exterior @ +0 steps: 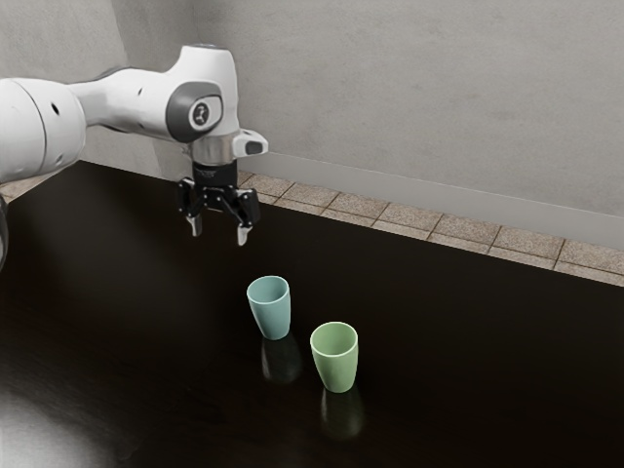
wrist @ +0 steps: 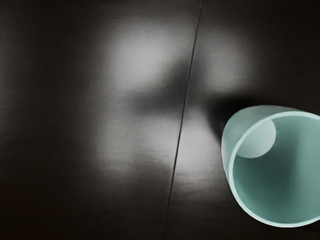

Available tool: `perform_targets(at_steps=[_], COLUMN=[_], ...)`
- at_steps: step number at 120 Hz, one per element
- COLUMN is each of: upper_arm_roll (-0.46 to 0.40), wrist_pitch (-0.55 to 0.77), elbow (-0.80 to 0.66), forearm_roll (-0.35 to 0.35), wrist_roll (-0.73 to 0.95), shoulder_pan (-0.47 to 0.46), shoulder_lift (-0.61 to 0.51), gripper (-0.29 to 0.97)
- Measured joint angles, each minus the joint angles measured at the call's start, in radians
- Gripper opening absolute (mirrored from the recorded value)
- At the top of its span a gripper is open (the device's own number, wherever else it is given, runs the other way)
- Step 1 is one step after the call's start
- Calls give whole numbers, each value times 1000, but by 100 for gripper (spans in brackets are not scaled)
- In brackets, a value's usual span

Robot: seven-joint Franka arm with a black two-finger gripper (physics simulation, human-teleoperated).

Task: Place the left cup onto the right cup

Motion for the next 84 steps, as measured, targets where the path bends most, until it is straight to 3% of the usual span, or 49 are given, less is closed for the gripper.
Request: perform_targets(at_steps=[47,84], upper_arm_roll=[-4,-9], wrist_pitch=[144,230], elbow=[-13,-165], forearm_roll=[-10,-11], wrist_roll=[-9,-15], shoulder_pan=[-2,-16], shoulder_lift=[63,22], gripper=[68,68])
